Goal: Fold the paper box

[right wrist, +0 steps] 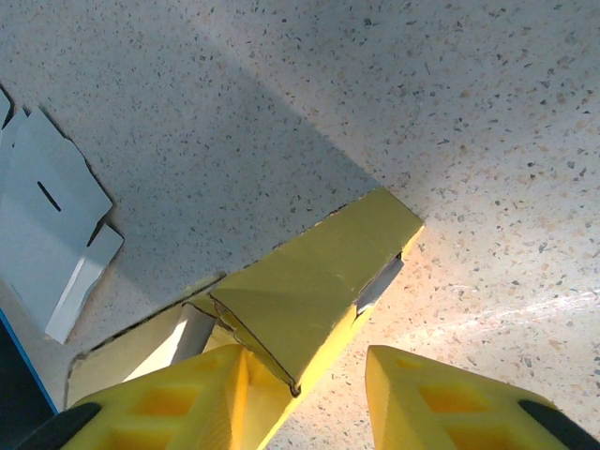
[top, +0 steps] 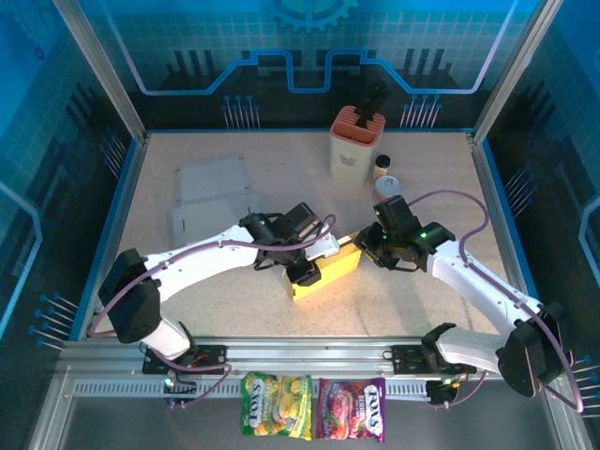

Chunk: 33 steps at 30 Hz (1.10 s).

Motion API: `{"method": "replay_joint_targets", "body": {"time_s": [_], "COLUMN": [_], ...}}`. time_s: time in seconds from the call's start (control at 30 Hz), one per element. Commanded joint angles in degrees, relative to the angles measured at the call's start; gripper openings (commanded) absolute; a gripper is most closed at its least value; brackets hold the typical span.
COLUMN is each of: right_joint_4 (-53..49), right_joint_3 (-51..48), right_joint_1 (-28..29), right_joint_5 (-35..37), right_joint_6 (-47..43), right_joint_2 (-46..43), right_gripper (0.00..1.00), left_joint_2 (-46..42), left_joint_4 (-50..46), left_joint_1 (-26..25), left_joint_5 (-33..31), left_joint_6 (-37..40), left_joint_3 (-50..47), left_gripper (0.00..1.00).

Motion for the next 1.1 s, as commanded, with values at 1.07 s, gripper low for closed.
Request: {"method": "replay_joint_targets", "body": {"time_s": [1.07], "right_joint_4": [-3.98], "right_joint_3": [7.42], "right_joint_1": [-13.77], "right_joint_5": [-29.67], "right_joint_6": [-63.8], "right_joint_2": [1.11], "right_gripper": [0.55], "left_joint_2": [-3.45], "left_joint_4": [-2.63], "left_joint_1": [5.93], "left_joint_5": [6.26], "left_joint_6": [18.04], "left_joint_3": [-1.31], "left_gripper": [0.4]}}
